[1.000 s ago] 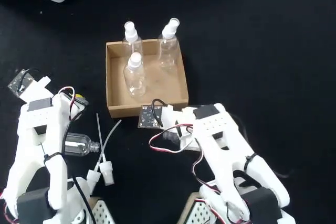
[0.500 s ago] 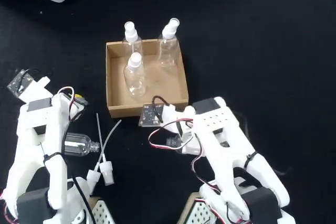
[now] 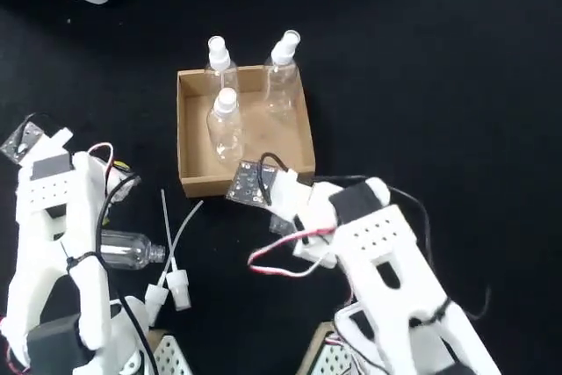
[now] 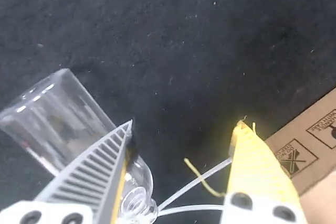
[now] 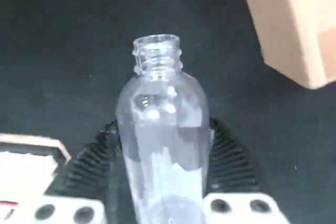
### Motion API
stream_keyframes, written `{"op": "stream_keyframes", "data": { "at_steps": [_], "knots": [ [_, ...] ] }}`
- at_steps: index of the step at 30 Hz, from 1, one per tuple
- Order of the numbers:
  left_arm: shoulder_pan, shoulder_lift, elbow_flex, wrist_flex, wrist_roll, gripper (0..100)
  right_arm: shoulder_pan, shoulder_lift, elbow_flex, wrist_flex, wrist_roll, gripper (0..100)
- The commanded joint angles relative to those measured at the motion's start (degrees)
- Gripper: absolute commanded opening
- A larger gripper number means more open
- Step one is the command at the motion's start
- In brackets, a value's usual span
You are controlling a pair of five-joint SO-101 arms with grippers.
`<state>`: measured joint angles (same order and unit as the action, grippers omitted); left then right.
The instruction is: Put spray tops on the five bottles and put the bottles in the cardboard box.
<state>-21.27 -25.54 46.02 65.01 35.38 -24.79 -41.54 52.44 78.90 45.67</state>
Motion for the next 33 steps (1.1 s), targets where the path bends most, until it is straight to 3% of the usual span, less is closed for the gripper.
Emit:
{"op": "stream_keyframes", "data": {
  "at_steps": [1,11,26,33],
  "knots": [
    [-0.57,-0.88,-4.62,2.2,-0.18,27,-4.92,-5.23,-4.7,2.81,-5.45,8.1],
    [-0.57,-0.88,-13.93,14.51,-1.67,27,-5.8,-11.21,0.4,-3.69,-16.0,8.1],
    [0.22,-0.88,-17.8,24.35,-15.56,27,2.55,-20.0,10.86,-14.86,-16.88,8.1],
    [8.92,-0.88,-19.47,33.23,-18.11,27,3.52,-20.09,11.91,-17.58,-21.45,8.1]
  ]
}}
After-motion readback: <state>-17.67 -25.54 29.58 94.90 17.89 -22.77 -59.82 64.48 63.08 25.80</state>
